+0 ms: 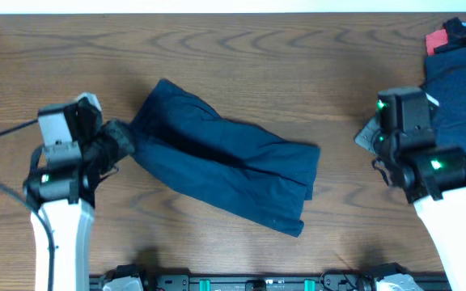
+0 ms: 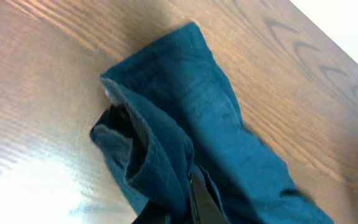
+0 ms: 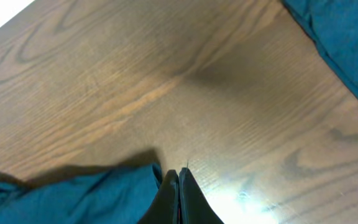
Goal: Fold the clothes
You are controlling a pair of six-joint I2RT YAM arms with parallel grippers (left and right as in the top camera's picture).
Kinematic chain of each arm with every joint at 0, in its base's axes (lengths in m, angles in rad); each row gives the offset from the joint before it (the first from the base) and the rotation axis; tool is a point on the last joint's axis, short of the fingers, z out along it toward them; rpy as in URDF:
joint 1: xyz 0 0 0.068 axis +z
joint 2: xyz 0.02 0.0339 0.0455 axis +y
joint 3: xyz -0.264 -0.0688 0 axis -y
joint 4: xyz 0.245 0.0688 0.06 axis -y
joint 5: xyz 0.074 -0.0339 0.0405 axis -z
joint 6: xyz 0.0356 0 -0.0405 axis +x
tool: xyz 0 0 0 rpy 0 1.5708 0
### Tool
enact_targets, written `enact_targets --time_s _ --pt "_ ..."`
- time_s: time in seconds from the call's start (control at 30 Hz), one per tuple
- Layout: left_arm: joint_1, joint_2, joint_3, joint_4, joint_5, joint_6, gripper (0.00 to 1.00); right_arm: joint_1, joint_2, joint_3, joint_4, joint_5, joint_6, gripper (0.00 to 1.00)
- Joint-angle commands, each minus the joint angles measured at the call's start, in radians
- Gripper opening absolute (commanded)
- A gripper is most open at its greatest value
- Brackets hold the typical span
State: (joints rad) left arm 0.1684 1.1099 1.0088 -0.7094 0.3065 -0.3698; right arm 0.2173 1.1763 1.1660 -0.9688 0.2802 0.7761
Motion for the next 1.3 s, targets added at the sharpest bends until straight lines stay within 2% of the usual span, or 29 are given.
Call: enact_targets --time_s 0.0,0.13,0.23,0.27,0.33,0.37,0.43,0.6,0.77,0.87,1.03,1.17,1.27 --pt "0.005 0.084 0.009 0.009 -0.019 0.002 0.07 -0.008 0.051 0.018 -0.001 -0.026 -0.016 0.03" --pt "0.005 0.168 0.009 -0.003 -0.019 0.002 0.16 -0.007 0.094 0.018 -0.036 -0.192 -0.068 0.11" --pt "0.005 0.224 0.009 -0.003 -0.019 0.002 0.16 -0.006 0.122 0.018 -0.076 -0.381 -0.142 0.26" --pt "0.005 0.241 0.009 -0.003 -0.019 0.002 0.17 -0.004 0.135 0.018 -0.097 -0.441 -0.176 0.34" --pt "0.005 0.266 0.009 -0.003 -0.019 0.002 0.17 0.009 0.16 0.016 -0.143 -0.508 -0.228 0.63" --pt "0.005 0.276 0.009 -0.003 -0.019 0.002 0.22 0.019 0.173 0.016 -0.166 -0.524 -0.241 0.75" --pt "0.005 0.292 0.009 -0.003 -0.019 0.002 0.22 0.047 0.203 0.016 -0.208 -0.53 -0.243 0.81" --pt "0.005 0.304 0.009 -0.003 -0.021 0.002 0.22 0.171 0.283 0.015 -0.22 -0.543 -0.262 0.82" --pt "0.005 0.304 0.009 -0.003 -0.038 0.002 0.22 0.341 0.396 0.015 -0.155 -0.529 -0.438 0.82" --pt "0.005 0.304 0.009 -0.003 -0.038 0.002 0.22 0.44 0.481 0.015 -0.114 -0.444 -0.5 0.82" --pt "0.005 0.304 0.009 -0.007 -0.038 0.002 0.23 0.551 0.598 0.015 -0.104 -0.245 -0.456 0.82" --pt "0.005 0.304 0.009 -0.007 -0.038 0.002 0.23 0.597 0.657 0.015 -0.105 -0.167 -0.404 0.82" --pt "0.005 0.304 0.009 -0.007 -0.038 0.002 0.23 0.607 0.67 0.015 -0.109 -0.139 -0.382 0.78"
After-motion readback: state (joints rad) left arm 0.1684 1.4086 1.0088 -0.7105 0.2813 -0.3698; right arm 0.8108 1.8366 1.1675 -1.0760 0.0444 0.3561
